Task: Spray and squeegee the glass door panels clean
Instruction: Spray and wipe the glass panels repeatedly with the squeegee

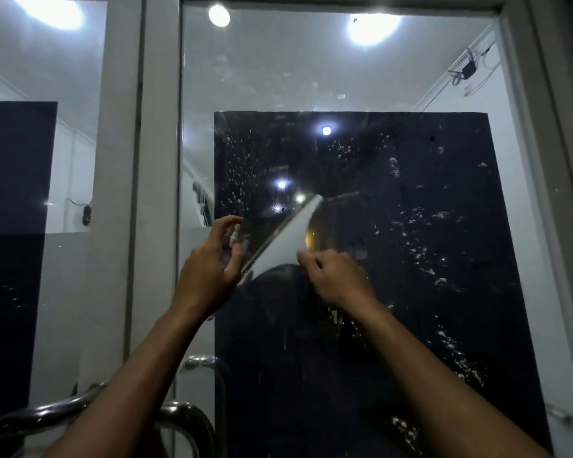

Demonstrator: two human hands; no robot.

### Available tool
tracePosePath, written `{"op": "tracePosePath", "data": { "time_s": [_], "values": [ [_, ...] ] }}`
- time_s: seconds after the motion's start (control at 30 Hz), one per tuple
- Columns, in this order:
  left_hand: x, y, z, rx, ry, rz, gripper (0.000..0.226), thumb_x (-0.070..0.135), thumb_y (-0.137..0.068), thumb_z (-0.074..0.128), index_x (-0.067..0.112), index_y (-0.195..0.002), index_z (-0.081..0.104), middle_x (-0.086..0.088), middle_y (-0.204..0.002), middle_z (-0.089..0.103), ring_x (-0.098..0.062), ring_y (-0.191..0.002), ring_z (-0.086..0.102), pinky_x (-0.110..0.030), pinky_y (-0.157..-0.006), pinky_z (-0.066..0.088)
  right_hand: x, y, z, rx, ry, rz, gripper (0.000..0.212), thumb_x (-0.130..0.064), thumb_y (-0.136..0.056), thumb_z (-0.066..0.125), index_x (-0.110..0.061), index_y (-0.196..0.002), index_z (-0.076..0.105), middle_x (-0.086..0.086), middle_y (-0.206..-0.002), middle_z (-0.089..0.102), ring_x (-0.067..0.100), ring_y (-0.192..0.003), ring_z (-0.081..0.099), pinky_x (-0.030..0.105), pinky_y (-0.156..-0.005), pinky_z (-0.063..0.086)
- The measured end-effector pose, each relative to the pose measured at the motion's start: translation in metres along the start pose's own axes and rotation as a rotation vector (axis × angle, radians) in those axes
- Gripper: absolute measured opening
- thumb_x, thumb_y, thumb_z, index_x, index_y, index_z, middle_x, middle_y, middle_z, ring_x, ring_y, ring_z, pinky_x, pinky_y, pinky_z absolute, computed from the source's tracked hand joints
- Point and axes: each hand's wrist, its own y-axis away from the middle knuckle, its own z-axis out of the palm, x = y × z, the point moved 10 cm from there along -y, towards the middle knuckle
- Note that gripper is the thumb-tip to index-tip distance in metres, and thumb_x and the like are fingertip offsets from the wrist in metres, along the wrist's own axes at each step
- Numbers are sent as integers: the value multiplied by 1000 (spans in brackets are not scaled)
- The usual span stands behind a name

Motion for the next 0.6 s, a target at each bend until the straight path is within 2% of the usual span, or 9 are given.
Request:
{"op": "tracePosePath", "data": {
  "time_s": [0.13, 0.17, 0.23, 0.3, 0.37, 0.47, 0.6],
  "values": [
    [-6, -6, -12, 44, 4, -22, 36, 23, -101, 51, 33, -134, 43, -3, -85, 64, -16, -66, 61, -39, -59, 55, -63, -42, 16, -94, 253, -207, 57, -65, -99, 29, -27, -85, 70, -2, -85, 67, 22, -82, 63, 34, -66, 40],
    [-8, -5, -13, 51, 0, -30, 36, 23, -100, 51, 33, -134, 43, -2, -83, 63, -17, -65, 61, -39, -59, 55, -71, -47, 25, -129, 283, -231, 58, -66, -99, 28, -29, -88, 71, -3, -83, 67, 21, -80, 63, 34, -65, 39],
    [-15, -2, -16, 60, -18, -46, 38, 22, -100, 52, 32, -135, 43, -4, -82, 62, -18, -65, 60, -35, -56, 52, -80, -52, 42, -189, 311, -249, 56, -67, -98, 29, -29, -81, 68, -6, -73, 62, 17, -73, 61, 32, -61, 37],
    [-21, 1, -17, 59, -41, -57, 39, 21, -100, 52, 29, -137, 44, -6, -83, 62, -16, -66, 59, -29, -53, 44, -82, -57, 58, -230, 369, -246, 56, -69, -96, 31, -31, -94, 72, -6, -76, 62, 16, -74, 59, 30, -56, 33],
    [-24, 2, -16, 56, -53, -60, 38, 20, -100, 52, 29, -137, 44, -6, -83, 62, -16, -65, 58, -29, -53, 42, -76, -63, 68, -264, 413, -224, 59, -74, -93, 31, -34, -108, 72, -3, -87, 65, 18, -81, 59, 31, -58, 35],
    [-29, 3, -13, 51, -42, -66, 37, 22, -100, 51, 32, -135, 44, -3, -86, 63, -19, -68, 60, -33, -58, 46, -52, -70, 70, -345, 459, -164, 63, -79, -90, 29, -35, -108, 71, -1, -99, 68, 20, -86, 60, 34, -65, 38],
    [-35, 6, -7, 35, -32, -73, 37, 25, -101, 50, 33, -136, 43, -2, -88, 63, -16, -67, 58, -30, -58, 43, 8, -70, 35, -444, 535, -87, 67, -79, -89, 30, -30, -111, 70, 0, -113, 68, 21, -95, 60, 36, -75, 44]
  ]
}}
